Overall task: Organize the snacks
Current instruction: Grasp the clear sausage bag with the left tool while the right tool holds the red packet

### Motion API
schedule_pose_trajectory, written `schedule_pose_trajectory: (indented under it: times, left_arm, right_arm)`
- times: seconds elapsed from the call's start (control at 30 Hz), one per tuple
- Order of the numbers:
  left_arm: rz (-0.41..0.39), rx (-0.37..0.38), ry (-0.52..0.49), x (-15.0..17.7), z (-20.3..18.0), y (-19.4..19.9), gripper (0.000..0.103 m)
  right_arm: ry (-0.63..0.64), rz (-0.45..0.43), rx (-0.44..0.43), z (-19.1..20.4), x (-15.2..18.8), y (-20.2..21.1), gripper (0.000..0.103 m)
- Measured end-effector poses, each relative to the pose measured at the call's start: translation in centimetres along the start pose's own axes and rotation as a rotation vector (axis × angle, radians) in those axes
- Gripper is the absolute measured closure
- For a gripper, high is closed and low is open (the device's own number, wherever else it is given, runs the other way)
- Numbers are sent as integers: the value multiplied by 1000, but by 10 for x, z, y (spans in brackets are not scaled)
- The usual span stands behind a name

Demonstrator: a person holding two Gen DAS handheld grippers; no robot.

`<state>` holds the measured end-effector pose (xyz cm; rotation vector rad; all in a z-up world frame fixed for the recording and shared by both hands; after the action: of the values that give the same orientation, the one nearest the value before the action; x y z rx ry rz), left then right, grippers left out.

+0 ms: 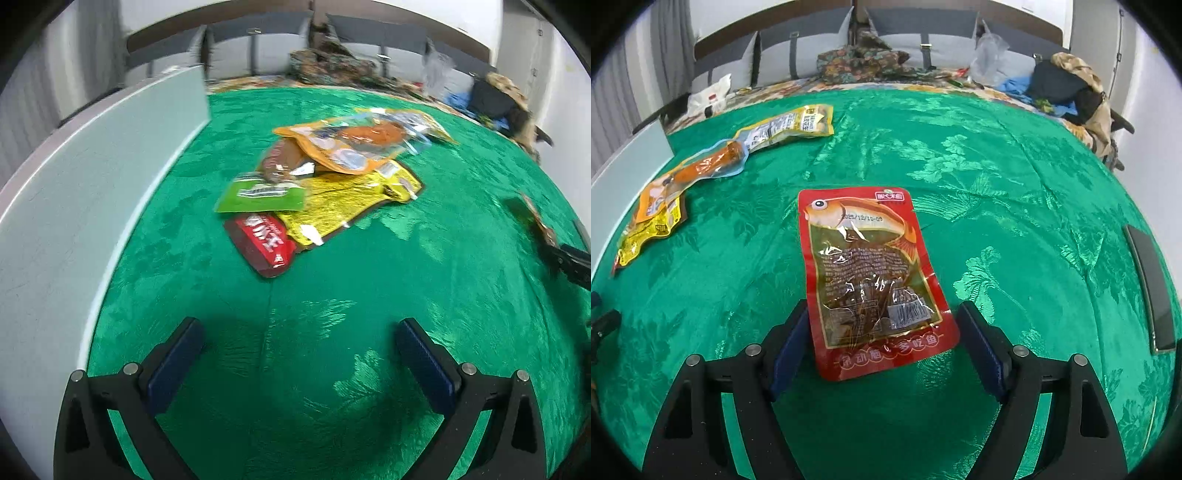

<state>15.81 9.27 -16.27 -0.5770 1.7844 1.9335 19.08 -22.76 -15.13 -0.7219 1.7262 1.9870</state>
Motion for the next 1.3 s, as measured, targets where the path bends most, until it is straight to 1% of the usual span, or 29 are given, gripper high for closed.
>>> schedule_pose_trajectory:
  times: [0.07, 0.13, 0.23, 0.3, 0.33, 0.4, 0.47, 0.5, 0.53, 0.6, 0.73, 0.77, 0.8, 0.83, 0.87, 0.9, 0.93, 1.0, 1.1, 1.13, 1.17, 1.2, 1.3]
  left_arm:
    - [69, 36, -76, -7, -4, -4, 0]
    - [107, 28, -114, -21, -6, -5, 0]
    - [64, 65, -158, -66, -16, 5, 0]
    - [53, 62, -231, -102, -30, 5, 0]
    - [61, 58, -287, -125, -43, 0, 0]
    - [99, 79, -358, -148, -62, -13, 0]
    - [145, 92, -443, -168, -85, -35, 0]
    - [157, 80, -487, -174, -96, -46, 0]
    - [167, 52, -535, -182, -108, -62, 0]
    - [193, 25, -571, -191, -119, -86, 0]
    - [261, -12, -561, -192, -123, -123, 0]
    - [260, 7, -544, -193, -124, -126, 8]
    - [251, 31, -532, -196, -125, -125, 19]
    - [232, 44, -523, -198, -127, -121, 27]
    - [218, 40, -533, -199, -129, -117, 36]
    - [208, 32, -551, -198, -131, -113, 41]
    - [208, 32, -566, -196, -134, -109, 51]
    - [202, 21, -566, -195, -136, -101, 55]
    - [210, 69, -521, -189, -134, -82, 60]
    - [204, 78, -505, -185, -131, -73, 78]
    - [214, 106, -479, -182, -130, -65, 90]
    - [216, 116, -453, -181, -126, -57, 97]
    - [214, 177, -387, -171, -116, -28, 98]
  right_arm:
    - [0, 0, 0, 0, 0, 0, 21]
    - [0, 0, 0, 0, 0, 0, 21]
    - [0, 0, 0, 0, 0, 0, 21]
    - [0, 0, 0, 0, 0, 0, 21]
    - [-1, 0, -1, 0, 0, 0, 21]
    - [-1, 0, 0, 0, 0, 0, 21]
    - [-1, 0, 0, 0, 0, 0, 21]
    - [-1, 0, 0, 0, 0, 0, 21]
    - [-1, 0, 0, 0, 0, 0, 21]
    - [-1, 0, -1, 0, 0, 0, 21]
    - [-2, 0, -1, 0, 0, 0, 21]
    - [-2, 0, -1, 0, 0, 0, 21]
    - [-2, 0, -1, 0, 0, 0, 21]
    - [-2, 0, 0, 0, 0, 0, 21]
    - [-2, 1, 0, 0, 0, 0, 21]
    - [-2, 1, 0, 0, 0, 0, 21]
    - [-2, 0, 0, 0, 0, 0, 21]
    - [-2, 1, -1, 0, 0, 0, 21]
    - [-4, 1, -1, 0, 0, 0, 21]
    - [-4, 1, -1, 0, 0, 0, 21]
    - [-4, 1, -1, 0, 0, 0, 21]
    - [-4, 1, -1, -1, 0, 0, 21]
    - [-4, 1, -1, 0, 0, 0, 21]
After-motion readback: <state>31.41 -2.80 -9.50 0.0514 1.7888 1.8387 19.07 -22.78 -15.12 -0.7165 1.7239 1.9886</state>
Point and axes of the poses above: each gripper's, at about its wrist camera, not at the fingertips, and y roughly against the way its jaws point, z to its left, x to its underside, the point moved 6 cm from there along -y, roughly the way its jaws point, and after that the axes turned 8 degrees about -x, right-handed, at the moved point
